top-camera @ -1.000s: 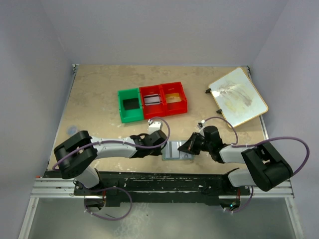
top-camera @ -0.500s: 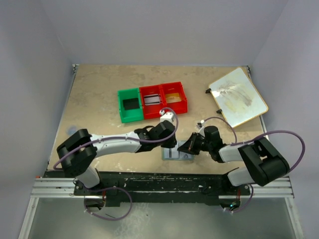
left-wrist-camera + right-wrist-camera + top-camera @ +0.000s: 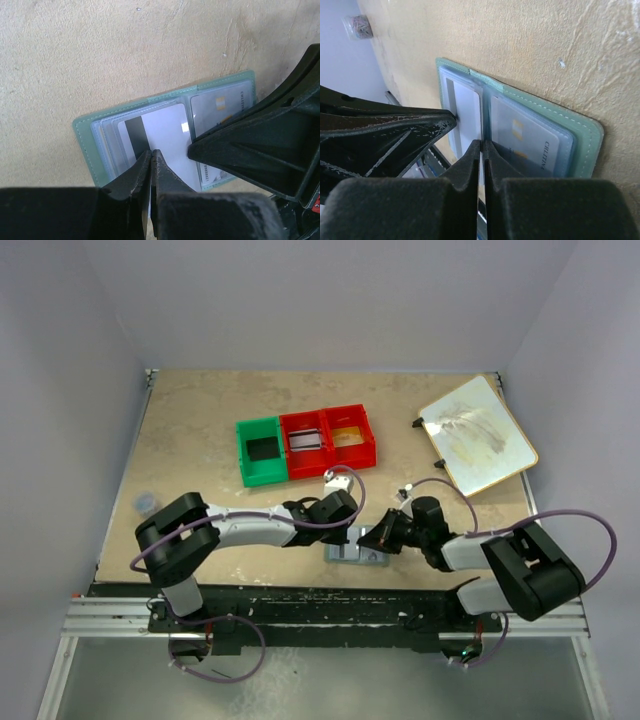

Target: Take the credit cards out of the card holder

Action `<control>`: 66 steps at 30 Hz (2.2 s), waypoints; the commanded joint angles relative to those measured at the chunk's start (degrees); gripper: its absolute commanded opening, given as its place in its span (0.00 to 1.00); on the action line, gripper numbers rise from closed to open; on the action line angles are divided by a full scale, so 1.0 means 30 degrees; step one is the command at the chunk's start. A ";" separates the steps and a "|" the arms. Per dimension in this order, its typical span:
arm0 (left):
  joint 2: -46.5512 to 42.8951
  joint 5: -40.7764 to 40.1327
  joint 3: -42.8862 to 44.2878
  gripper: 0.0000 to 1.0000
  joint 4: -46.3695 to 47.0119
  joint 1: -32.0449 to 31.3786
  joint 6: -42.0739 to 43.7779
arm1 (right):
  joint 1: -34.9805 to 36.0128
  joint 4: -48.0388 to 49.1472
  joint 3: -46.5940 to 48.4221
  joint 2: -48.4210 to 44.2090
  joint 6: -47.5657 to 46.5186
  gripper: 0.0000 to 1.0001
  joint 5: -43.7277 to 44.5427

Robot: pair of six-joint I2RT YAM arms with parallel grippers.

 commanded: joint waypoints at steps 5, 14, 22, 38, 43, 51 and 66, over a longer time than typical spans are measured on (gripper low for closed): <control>-0.0185 -0.0851 -0.0971 0.00 -0.0832 -0.0285 -0.0244 | -0.0049 0.1273 0.0220 0.0138 0.0336 0.16 -0.0495; -0.0535 -0.1557 -0.1022 0.00 -0.1353 -0.0332 -0.0259 | -0.0111 0.3988 -0.0936 0.0974 0.1357 0.00 -0.1024; -0.0540 -0.1497 -0.1532 0.00 -0.1212 -0.0375 -0.0041 | -0.1300 0.3897 -0.1511 0.0493 0.0872 0.00 -0.2104; -0.0769 -0.1666 -0.1626 0.00 -0.0930 -0.0800 -0.0192 | -0.1236 0.4841 -0.0444 0.3220 0.0229 0.26 -0.2103; -0.0645 -0.1491 -0.1696 0.00 -0.0743 -0.0830 -0.0272 | -0.1046 0.6220 -0.0217 0.4400 0.0478 0.19 -0.2424; -0.0695 -0.2121 -0.1931 0.00 -0.1199 -0.0830 -0.0290 | -0.1730 0.9500 -0.2148 0.4676 0.1525 0.00 -0.3693; -0.0883 -0.2427 -0.2349 0.00 -0.0741 -0.1280 -0.0068 | -0.2445 -0.0391 -0.0951 -0.1034 -0.1587 0.00 -0.1662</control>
